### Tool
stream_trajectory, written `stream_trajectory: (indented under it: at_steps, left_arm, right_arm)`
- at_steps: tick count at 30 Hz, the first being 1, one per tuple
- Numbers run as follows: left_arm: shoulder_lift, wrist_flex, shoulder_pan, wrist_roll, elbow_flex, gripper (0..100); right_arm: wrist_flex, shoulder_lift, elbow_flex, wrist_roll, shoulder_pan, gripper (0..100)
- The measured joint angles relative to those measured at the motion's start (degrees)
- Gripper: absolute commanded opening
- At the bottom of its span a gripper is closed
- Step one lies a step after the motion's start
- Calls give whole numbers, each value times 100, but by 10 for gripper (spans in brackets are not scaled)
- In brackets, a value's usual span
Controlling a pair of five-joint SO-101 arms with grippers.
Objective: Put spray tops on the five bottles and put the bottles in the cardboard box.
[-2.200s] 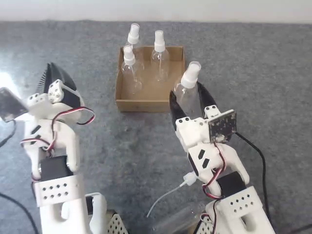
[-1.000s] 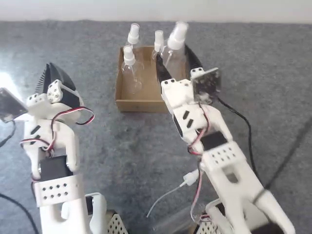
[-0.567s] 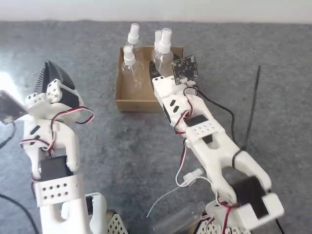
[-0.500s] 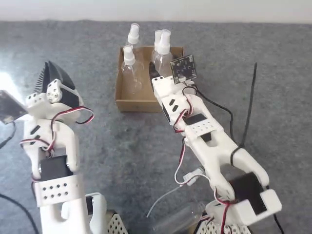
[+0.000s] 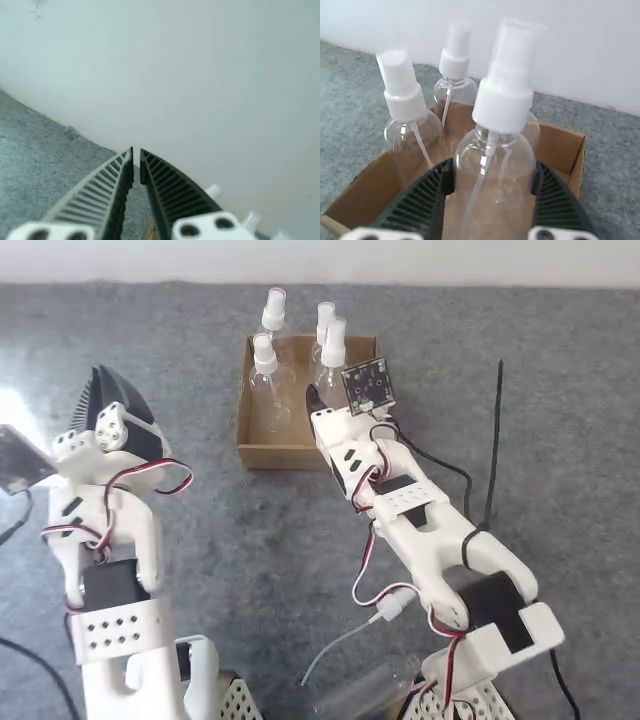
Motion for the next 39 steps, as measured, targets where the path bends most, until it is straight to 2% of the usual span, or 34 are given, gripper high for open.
stream_trajectory:
  at_steps: [3, 6, 11, 21, 26, 32, 39]
  left_arm:
    - [0, 0, 0, 0, 0, 19]
    - [0, 0, 0, 0, 0, 19]
    - [0, 0, 0, 0, 0, 18]
    - [0, 0, 0, 0, 0, 17]
    - [0, 0, 0, 0, 0, 17]
    - [0, 0, 0, 0, 0, 17]
    - [0, 0, 0, 0, 0, 17]
  right_arm:
    - [-79, 18, 0, 0, -9, 139]
    - [-598, 9, 149, 0, 0, 139]
    - [-1459, 18, 589, 554, -176, 139]
    - [-1591, 35, 624, 519, -334, 139]
    - [-1635, 668, 580, 501, -334, 139]
    - [-2242, 1134, 492, 501, -334, 139]
    - [-2400, 1248, 475, 501, -334, 140]
